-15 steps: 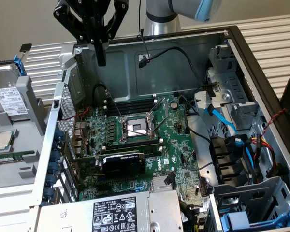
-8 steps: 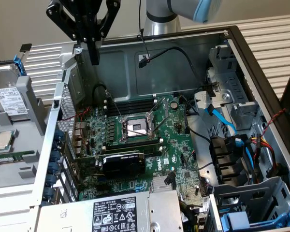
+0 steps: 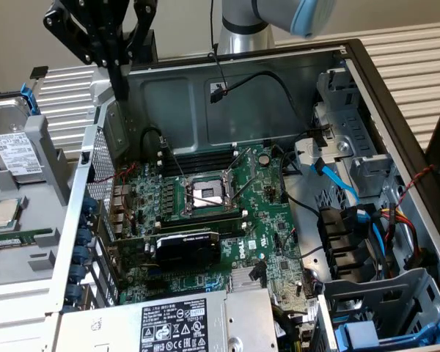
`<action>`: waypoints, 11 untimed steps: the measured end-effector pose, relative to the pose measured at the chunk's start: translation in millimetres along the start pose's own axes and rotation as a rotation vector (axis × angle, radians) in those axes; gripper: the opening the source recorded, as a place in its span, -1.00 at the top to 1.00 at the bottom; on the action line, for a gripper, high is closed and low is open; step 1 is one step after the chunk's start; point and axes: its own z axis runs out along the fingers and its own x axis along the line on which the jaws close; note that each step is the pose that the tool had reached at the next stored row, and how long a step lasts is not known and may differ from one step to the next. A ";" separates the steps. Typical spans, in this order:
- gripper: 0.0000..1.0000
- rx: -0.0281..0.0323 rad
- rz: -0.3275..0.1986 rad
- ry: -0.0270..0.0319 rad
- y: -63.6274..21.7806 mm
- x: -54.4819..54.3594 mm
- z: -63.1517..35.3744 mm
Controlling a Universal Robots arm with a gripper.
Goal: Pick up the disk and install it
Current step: 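Reach for the disk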
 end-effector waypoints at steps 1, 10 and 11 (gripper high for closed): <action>0.79 0.0000 0.000 -0.0001 3.3 0.9 -0.3; 0.79 0.0001 0.000 -0.0001 21.4 26.2 -1.9; 0.79 0.0000 0.000 -0.0002 22.7 30.2 -1.9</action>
